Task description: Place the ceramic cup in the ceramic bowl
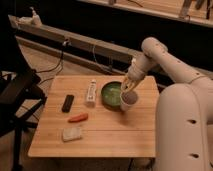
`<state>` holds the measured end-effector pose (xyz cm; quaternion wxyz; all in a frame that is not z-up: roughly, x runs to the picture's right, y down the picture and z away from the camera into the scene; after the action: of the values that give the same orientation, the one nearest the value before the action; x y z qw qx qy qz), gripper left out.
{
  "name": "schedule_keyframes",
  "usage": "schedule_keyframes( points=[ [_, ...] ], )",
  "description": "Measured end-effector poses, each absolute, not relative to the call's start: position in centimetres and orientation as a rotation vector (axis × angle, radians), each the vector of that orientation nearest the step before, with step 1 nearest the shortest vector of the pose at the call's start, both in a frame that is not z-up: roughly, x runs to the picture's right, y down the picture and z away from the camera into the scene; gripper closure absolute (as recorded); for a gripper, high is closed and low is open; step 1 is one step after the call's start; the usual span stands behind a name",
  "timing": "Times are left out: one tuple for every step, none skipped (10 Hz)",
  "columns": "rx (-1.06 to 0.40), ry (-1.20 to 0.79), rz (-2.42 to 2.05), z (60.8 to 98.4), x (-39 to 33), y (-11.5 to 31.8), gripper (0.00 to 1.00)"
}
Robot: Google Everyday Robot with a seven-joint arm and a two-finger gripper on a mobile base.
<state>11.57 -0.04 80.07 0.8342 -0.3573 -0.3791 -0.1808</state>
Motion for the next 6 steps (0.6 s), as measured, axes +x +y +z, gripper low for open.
schedule_keyframes(
  points=[
    [-0.759, -0.804, -0.376, 80.2, 11.8, -0.2, 0.76],
    [-0.757, -0.793, -0.376, 80.1, 11.9, -0.1, 0.84],
    [-0.738, -0.788, -0.376, 79.9, 11.5, -0.3, 0.92],
    [-0.719, -0.785, -0.375, 79.8, 11.3, -0.6, 0.98],
    [-0.697, -0.785, -0.378, 79.7, 10.8, -1.2, 1.00],
    [-0.688, -0.787, -0.384, 79.8, 10.2, -1.5, 1.00]
  ],
)
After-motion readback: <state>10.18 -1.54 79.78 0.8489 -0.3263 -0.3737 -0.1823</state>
